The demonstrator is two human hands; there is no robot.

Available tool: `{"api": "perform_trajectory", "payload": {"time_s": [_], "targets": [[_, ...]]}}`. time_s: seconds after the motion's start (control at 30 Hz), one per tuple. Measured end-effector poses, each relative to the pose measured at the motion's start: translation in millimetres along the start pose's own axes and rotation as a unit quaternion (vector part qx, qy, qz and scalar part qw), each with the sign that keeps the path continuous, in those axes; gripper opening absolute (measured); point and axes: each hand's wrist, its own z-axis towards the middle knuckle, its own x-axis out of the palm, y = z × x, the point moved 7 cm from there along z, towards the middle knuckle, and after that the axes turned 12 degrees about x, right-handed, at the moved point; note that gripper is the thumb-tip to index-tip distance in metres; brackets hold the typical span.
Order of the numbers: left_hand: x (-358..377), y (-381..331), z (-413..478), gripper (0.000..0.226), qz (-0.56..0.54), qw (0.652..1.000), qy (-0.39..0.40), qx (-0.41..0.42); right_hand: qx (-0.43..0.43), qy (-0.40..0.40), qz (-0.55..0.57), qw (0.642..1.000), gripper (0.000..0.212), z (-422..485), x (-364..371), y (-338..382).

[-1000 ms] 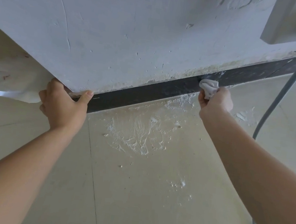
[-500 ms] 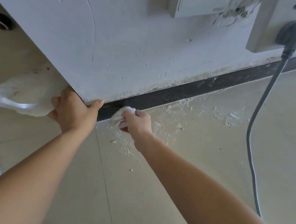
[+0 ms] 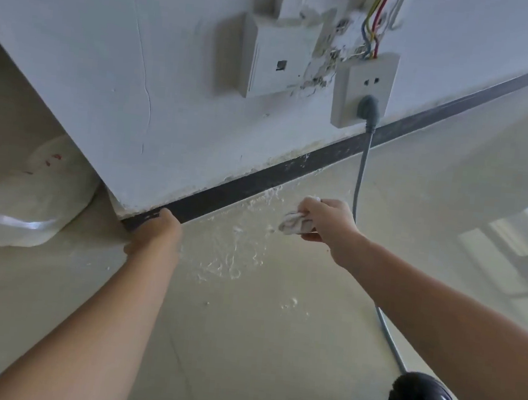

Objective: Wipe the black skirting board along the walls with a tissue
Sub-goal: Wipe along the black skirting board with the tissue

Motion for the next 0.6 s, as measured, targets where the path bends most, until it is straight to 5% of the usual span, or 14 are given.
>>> {"api": "perform_trajectory", "payload": {"time_s": [0.1, 0.2, 0.33, 0.47, 0.6], "targets": [[43, -26, -22, 0.048, -0.096, 0.987, 0.132, 0.005, -0.022, -0.063, 0.011, 0.998, 0.013, -3, -50, 12], [69, -56, -22, 0.046, -0.065, 0.989, 0.119, 0.065, -0.071, -0.148, 0.013, 0.986, 0.015, 8, -112, 26], [111, -80, -23, 0.016, -0.078, 0.982, 0.149, 0.081, -0.021, -0.191, 0.186, 0.964, 0.019, 58, -177, 25], [132, -86, -17, 0.023, -0.001, 0.983, 0.132, 0.129, 0.031, -0.109, 0.052, 0.992, 0.012, 133, -167, 31], [137, -91, -17, 0.016, 0.05, 0.982, 0.099, 0.151, 0.052, 0.06, -0.034, 0.996, 0.009, 182, -97, 23]]}}
